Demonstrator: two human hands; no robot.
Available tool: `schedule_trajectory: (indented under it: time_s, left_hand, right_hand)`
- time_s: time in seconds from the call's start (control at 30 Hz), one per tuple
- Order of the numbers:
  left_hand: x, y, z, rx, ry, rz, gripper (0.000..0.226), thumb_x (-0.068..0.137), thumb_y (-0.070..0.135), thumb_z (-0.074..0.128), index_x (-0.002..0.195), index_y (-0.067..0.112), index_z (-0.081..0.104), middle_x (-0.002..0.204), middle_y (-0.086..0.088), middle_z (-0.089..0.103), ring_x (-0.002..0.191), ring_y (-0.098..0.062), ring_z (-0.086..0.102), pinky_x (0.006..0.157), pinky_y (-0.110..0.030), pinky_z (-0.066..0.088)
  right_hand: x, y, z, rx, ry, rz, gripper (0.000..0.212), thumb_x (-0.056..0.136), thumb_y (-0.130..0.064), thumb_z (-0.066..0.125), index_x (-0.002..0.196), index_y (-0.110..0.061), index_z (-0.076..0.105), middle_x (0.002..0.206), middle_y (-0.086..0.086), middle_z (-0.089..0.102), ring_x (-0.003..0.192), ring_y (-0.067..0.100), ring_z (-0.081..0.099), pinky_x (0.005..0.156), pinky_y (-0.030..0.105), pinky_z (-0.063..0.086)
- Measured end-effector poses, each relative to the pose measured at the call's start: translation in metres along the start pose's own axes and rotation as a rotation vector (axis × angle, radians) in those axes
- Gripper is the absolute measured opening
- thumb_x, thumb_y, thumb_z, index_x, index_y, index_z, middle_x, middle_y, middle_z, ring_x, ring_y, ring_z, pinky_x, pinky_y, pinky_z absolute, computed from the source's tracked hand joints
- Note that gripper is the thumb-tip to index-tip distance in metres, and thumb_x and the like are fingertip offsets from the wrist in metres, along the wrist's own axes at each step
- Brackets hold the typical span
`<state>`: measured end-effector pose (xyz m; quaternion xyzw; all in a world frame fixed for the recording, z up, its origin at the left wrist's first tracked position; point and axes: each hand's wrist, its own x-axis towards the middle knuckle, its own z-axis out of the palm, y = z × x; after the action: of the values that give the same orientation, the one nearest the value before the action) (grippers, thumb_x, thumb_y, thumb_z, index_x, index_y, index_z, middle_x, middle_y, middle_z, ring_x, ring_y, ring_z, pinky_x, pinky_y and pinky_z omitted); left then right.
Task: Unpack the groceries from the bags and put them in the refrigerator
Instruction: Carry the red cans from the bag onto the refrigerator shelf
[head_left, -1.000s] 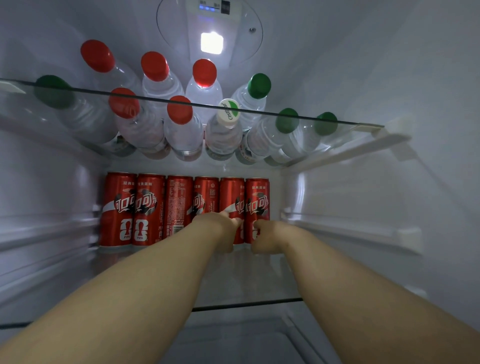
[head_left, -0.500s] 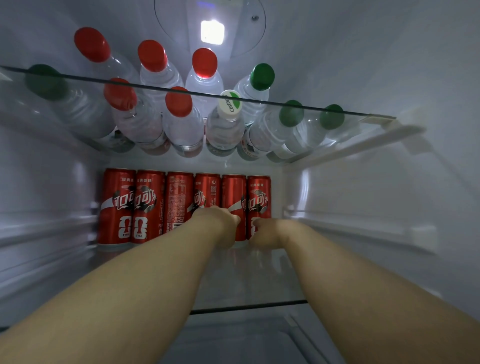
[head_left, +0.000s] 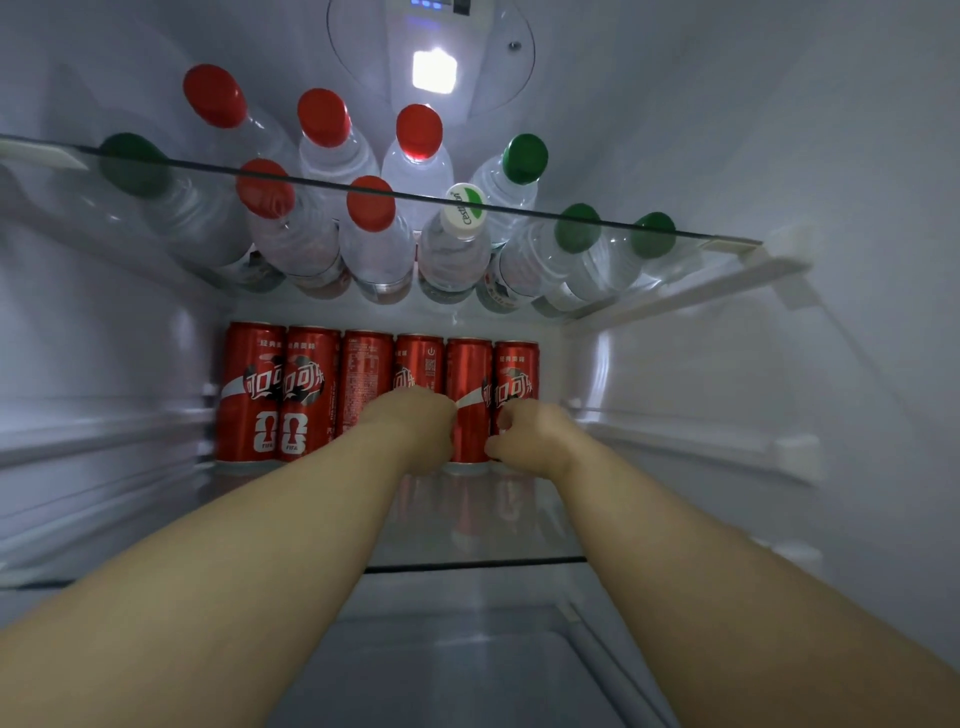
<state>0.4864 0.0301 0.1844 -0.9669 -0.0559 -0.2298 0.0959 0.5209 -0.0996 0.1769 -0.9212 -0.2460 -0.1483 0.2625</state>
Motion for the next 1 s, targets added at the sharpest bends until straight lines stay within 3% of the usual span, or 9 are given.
schedule_trajectory:
  time_s: [0.2,0.37,0.6,0.73,0.87,1.0]
  left_hand:
    - [-0.030,0.003,-0.014,0.037,0.114,-0.005,0.022,0.091,0.021,0.047,0.109,0.012,0.057,0.111,-0.008,0.055,0.099,-0.025,0.053,0.080,-0.034,0.047]
    - [-0.065,0.006,-0.032,0.035,0.257,-0.024,0.023,0.090,0.030,0.049,0.106,0.014,0.057,0.110,-0.008,0.054,0.105,-0.026,0.048,0.078,-0.035,0.042]
    - [-0.118,0.013,-0.031,-0.160,0.459,-0.013,0.028,0.090,0.030,0.049,0.113,0.017,0.059,0.106,-0.003,0.057,0.103,-0.024,0.048,0.081,-0.035,0.045]
    - [-0.146,0.017,-0.030,-0.281,0.605,-0.004,0.029,0.088,0.028,0.052,0.114,0.017,0.059,0.106,-0.002,0.058,0.105,-0.023,0.047,0.083,-0.030,0.039]
    - [-0.180,0.024,-0.019,-0.317,0.710,-0.003,0.026,0.085,0.028,0.054,0.105,0.015,0.064,0.096,-0.003,0.060,0.094,-0.022,0.047,0.075,-0.028,0.035]
    - [-0.215,0.029,0.001,-0.400,0.711,0.020,0.039,0.078,0.038,0.041,0.096,0.014,0.066,0.089,0.001,0.062,0.086,-0.020,0.052,0.074,-0.026,0.035]
  right_hand:
    - [-0.027,-0.012,-0.006,0.046,0.079,-0.054,0.026,0.087,-0.021,0.052,0.112,-0.015,0.058,0.112,0.007,0.058,0.100,0.025,0.056,0.088,0.038,0.050]
    - [-0.059,-0.016,-0.007,0.054,0.082,-0.072,0.028,0.088,-0.025,0.052,0.114,-0.016,0.058,0.116,0.005,0.057,0.101,0.023,0.054,0.091,0.037,0.048]
    - [-0.106,-0.026,-0.005,0.151,0.327,-0.223,0.029,0.086,-0.028,0.053,0.113,-0.020,0.060,0.104,0.002,0.061,0.097,0.023,0.056,0.085,0.043,0.050]
    - [-0.135,-0.029,-0.008,0.200,0.458,-0.338,0.026,0.087,-0.028,0.053,0.111,-0.021,0.061,0.106,-0.002,0.061,0.102,0.021,0.053,0.088,0.039,0.046]
    - [-0.168,-0.024,0.000,0.282,0.536,-0.409,0.024,0.085,-0.024,0.057,0.108,-0.020,0.063,0.105,-0.003,0.063,0.103,0.019,0.054,0.090,0.036,0.045]
    - [-0.201,-0.012,0.024,0.354,0.557,-0.408,0.028,0.081,-0.031,0.052,0.104,-0.021,0.065,0.100,-0.011,0.063,0.100,0.012,0.052,0.083,0.018,0.040]
